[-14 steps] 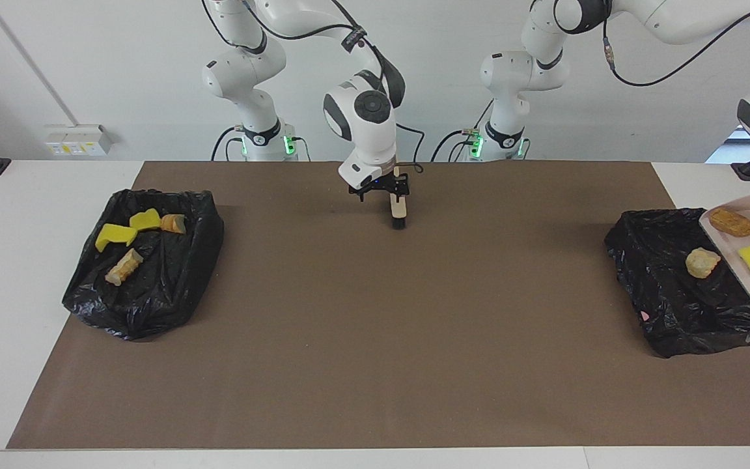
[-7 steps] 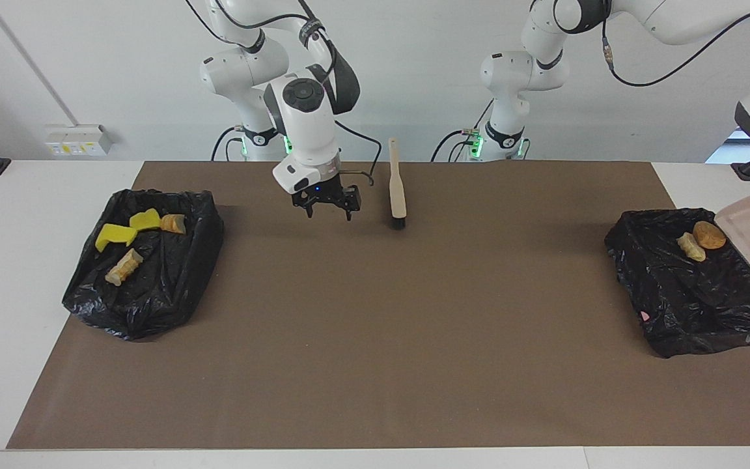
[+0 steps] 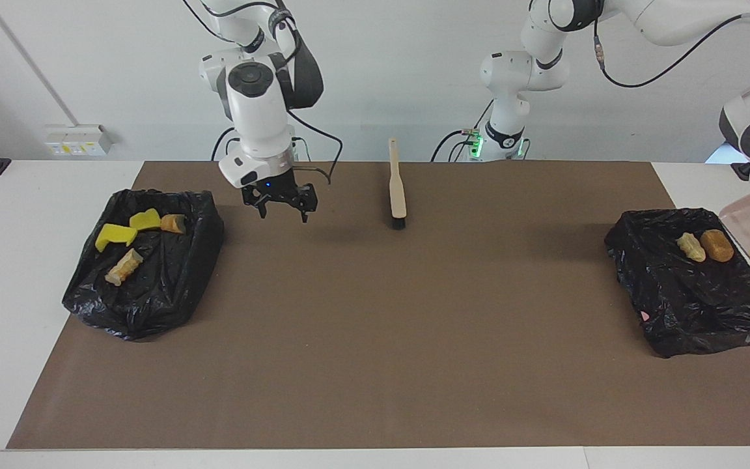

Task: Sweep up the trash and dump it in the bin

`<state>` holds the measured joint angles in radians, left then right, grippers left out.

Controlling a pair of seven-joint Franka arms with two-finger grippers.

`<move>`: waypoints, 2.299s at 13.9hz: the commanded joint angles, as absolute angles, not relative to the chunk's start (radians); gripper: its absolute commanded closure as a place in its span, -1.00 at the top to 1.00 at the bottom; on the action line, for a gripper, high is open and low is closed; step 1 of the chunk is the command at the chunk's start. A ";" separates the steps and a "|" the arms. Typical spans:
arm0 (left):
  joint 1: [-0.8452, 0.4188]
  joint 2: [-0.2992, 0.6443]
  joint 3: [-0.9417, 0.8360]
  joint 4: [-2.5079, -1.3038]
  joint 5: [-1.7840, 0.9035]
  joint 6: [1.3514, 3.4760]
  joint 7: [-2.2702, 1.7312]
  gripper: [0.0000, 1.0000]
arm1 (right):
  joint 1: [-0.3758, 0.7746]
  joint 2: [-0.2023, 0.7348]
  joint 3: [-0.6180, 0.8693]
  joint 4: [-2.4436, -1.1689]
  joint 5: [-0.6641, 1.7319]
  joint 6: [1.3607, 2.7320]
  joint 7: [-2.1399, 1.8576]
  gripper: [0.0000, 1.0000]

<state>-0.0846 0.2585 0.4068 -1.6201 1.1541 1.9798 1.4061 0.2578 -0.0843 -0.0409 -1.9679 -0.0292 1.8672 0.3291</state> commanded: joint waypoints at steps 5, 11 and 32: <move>-0.098 0.176 0.237 -1.726 1.305 1.777 1.291 -1.00 | 0.094 -0.157 -0.041 -1.850 -0.026 1.665 0.161 1.00; -0.097 0.170 0.151 -1.700 1.272 1.712 1.287 -1.00 | 0.064 -0.121 -0.052 -1.637 -0.029 1.536 0.100 1.00; -0.101 0.230 -0.230 -1.654 0.297 1.558 0.464 -1.00 | 0.034 -0.077 -0.086 -1.557 -0.037 1.510 -0.029 1.00</move>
